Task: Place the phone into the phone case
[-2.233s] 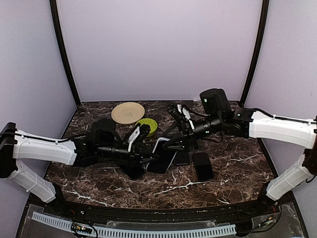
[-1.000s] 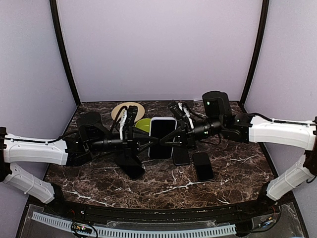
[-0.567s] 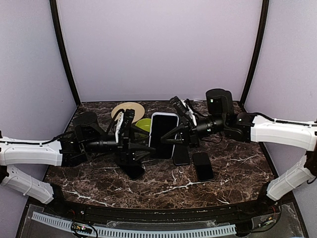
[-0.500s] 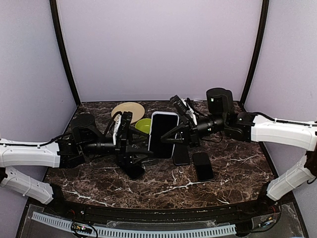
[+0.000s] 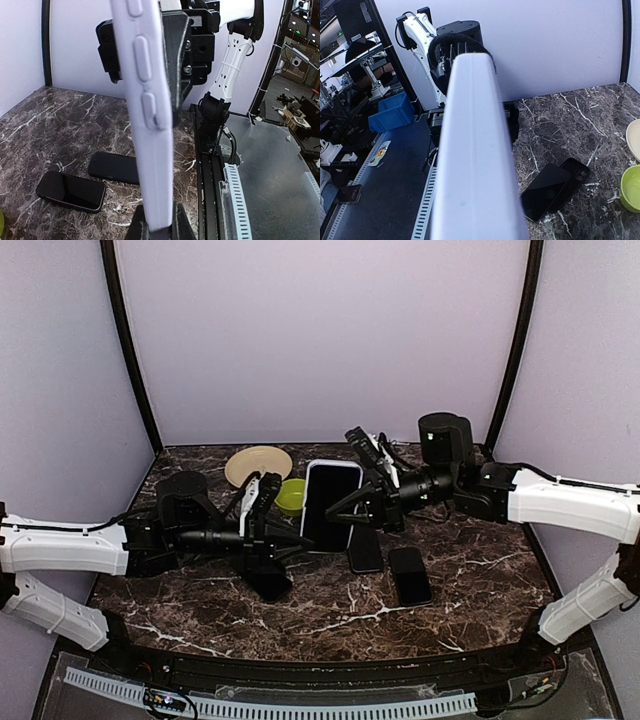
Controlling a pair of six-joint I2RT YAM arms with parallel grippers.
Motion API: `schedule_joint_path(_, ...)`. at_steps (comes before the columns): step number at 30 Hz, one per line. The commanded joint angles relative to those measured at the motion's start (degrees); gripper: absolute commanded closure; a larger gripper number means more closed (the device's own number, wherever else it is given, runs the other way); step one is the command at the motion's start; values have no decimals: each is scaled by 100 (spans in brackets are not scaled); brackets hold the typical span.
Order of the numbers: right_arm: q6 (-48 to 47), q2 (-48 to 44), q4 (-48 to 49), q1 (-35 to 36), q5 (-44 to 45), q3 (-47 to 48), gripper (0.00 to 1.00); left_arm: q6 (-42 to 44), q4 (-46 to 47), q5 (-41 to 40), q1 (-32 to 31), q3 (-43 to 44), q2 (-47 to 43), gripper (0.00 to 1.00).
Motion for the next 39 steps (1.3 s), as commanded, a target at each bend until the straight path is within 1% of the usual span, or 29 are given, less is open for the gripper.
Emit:
schedule_joint_path(1, 263, -219, 410, 65, -272, 279, 100, 78, 61, -451, 14, 149, 28, 100)
schedule_joint_path(2, 266, -212, 408, 71, -251, 271, 99, 17, 125, -518, 14, 135, 23, 100)
schedule_joint_path(4, 267, -195, 397, 67, -131, 238, 77, -154, 522, -523, 14, 70, 0, 100)
schedule_joint_path(5, 272, -164, 390, 67, -77, 199, 69, -305, 659, -509, 14, 0, -21, 100)
schedule_joint_path(6, 282, -143, 381, 66, -31, 165, 64, -377, 959, -493, 14, -32, -37, 100)
schedule_joint_path(8, 324, -64, 387, 72, 37, 85, 63, -541, 1301, -451, 14, -96, -62, 100)
schedule_joint_path(12, 367, -51, 414, 65, 227, -84, 66, -773, 1640, -346, 12, -116, -70, 100)
schedule_joint_path(16, 344, -148, 489, 24, 288, -305, 60, -955, 1970, -232, 12, -236, -141, 100)
schedule_joint_path(18, 305, -165, 477, 21, 273, -368, 60, -1008, 2080, -171, 14, -277, -171, 100)
schedule_joint_path(19, 294, -161, 469, 21, 268, -382, 63, -1019, 2088, -140, 14, -271, -177, 100)
schedule_joint_path(21, 293, -113, 445, 21, 192, -371, 79, -1028, 2081, -121, 14, -251, -179, 100)
schedule_joint_path(23, 283, -61, 419, 21, 69, -340, 98, -1030, 2089, -150, 14, -258, -173, 100)
schedule_joint_path(24, 258, -48, 398, 21, 37, -333, 100, -1023, 2099, -161, 14, -268, -186, 100)
schedule_joint_path(30, 279, -111, 344, -12, 21, -327, 100, -992, 1953, -227, 23, -267, -218, 100)
schedule_joint_path(31, 295, -119, 292, -20, 61, -300, 100, -984, 1823, -290, 23, -262, -223, 98)
schedule_joint_path(32, 299, -128, 204, -27, 110, -269, 100, -974, 1731, -345, 18, -263, -239, 91)
schedule_joint_path(33, 295, -123, 85, -37, 202, -239, 100, -966, 1545, -533, 25, -269, -277, 70)
schedule_joint_path(34, 302, -108, -78, -59, 316, -206, 100, -950, 1425, -824, 32, -284, -305, 59)
schedule_joint_path(35, 317, -74, -256, -84, 475, -163, 100, -941, 1152, -994, 36, -288, -374, 46)
schedule_joint_path(36, 332, -1, -494, -125, 598, -118, 100, -911, 956, -1412, 72, -276, -411, 41)
schedule_joint_path(37, 363, 98, -752, -166, 647, -71, 100, -905, 495, -1644, 104, -253, -473, 36)
schedule_joint_path(38, 413, 244, -966, -213, 657, -9, 100, -919, 245, -2077, 203, -190, -500, 34)
schedule_joint_path(39, 476, 423, -1185, -248, 659, 52, 100, -1002, -296, -2302, 258, -154, -531, 31)
